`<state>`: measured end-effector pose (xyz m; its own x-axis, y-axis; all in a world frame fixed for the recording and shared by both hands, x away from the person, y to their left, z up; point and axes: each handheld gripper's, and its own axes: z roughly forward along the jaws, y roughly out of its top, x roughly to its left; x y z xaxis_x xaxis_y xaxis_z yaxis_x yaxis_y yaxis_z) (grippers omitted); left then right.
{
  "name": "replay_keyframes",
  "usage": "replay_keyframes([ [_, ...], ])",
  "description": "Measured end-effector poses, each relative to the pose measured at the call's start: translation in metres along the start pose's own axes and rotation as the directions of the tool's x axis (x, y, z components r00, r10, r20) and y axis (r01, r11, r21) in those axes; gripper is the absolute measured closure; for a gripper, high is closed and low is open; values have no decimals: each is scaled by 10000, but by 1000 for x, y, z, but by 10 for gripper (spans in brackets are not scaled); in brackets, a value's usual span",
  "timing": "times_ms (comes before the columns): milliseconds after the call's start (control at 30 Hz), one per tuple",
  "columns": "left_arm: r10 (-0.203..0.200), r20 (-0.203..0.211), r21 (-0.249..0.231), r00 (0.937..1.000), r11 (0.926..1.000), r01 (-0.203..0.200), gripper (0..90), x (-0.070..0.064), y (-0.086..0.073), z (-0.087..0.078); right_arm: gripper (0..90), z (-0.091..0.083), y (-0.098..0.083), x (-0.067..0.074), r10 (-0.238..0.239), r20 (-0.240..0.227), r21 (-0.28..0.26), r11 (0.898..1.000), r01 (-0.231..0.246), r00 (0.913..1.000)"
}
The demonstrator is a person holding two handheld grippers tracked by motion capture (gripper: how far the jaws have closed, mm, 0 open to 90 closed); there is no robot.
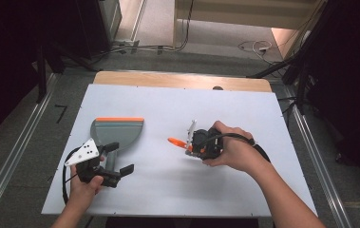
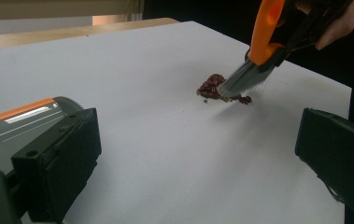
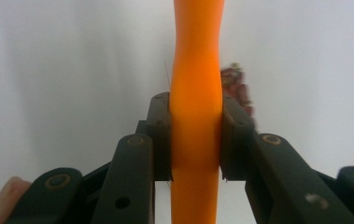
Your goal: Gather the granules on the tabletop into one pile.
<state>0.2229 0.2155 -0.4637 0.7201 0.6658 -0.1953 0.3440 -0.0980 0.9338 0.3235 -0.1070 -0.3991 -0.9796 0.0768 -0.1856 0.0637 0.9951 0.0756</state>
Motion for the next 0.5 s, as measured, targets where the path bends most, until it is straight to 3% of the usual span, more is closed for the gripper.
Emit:
replay_keyframes([
  [100, -18, 6, -29, 10000, 10000, 18, 13, 0, 0, 0, 685, 9, 7, -1, 175, -590, 399, 9991, -151, 9981],
  [233, -27, -9, -40, 10000, 10000, 27, 13, 1, 0, -1, 685, 22, 16, -7, 371, -1463, 649, 9975, -279, 9885],
  [500, -23, 7, -97, 10000, 10000, 23, 14, 1, 1, -3, 688, 30, 16, -35, 620, -1468, 229, 9980, -593, 9872],
])
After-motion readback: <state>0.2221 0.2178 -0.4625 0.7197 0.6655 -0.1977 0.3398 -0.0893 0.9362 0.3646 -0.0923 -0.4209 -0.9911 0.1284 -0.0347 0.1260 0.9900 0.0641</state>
